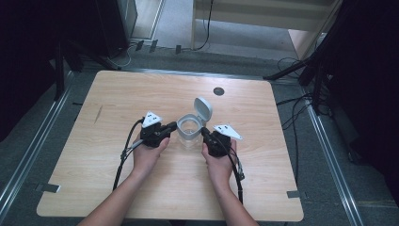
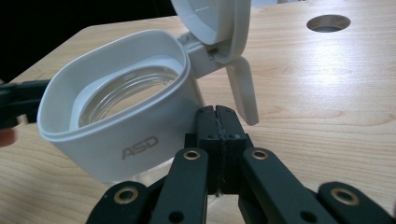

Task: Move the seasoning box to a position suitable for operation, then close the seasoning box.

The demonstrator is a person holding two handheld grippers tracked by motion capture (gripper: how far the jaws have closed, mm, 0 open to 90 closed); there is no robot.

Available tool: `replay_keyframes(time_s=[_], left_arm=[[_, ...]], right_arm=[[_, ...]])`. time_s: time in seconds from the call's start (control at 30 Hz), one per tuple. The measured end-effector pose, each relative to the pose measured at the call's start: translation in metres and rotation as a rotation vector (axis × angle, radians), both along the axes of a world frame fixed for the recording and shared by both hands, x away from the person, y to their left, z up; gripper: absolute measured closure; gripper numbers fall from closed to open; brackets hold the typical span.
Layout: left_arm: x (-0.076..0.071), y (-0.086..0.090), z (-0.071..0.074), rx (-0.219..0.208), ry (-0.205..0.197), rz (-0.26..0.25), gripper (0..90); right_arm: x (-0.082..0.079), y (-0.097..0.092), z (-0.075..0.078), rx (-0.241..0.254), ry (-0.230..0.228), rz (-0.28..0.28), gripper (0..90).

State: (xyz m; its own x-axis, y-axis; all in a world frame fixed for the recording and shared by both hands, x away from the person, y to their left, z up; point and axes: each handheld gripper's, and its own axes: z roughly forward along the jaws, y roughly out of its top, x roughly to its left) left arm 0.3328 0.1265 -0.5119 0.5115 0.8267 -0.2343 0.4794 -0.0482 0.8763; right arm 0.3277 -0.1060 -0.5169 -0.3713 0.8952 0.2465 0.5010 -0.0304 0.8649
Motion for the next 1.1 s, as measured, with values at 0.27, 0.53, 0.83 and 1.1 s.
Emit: replay_keyframes(time_s=[0.27, 0.53, 0.83, 1.1], left_arm=[[-0.017, -0.004, 0.000, -0.009, -0.005, -0.036, 89.0], [-0.021, -0.009, -0.002, 0.018, -0.008, -0.047, 81.6], [-0.037, 0.062, -0.021, 0.083, 0.046, 0.142, 39.5], [-0.080, 0.150, -0.036, 0.097, 0.090, 0.282, 29.1]], right_arm=[[0.015, -0.007, 0.002, 0.012, 0.013, 0.033, 90.0], [0.032, -0.012, 0.006, 0.010, 0.017, 0.087, 90.0], [0.057, -0.013, 0.035, 0.010, -0.012, 0.114, 90.0], [0.093, -0.009, 0.062, -0.023, -0.026, 0.119, 90.0]])
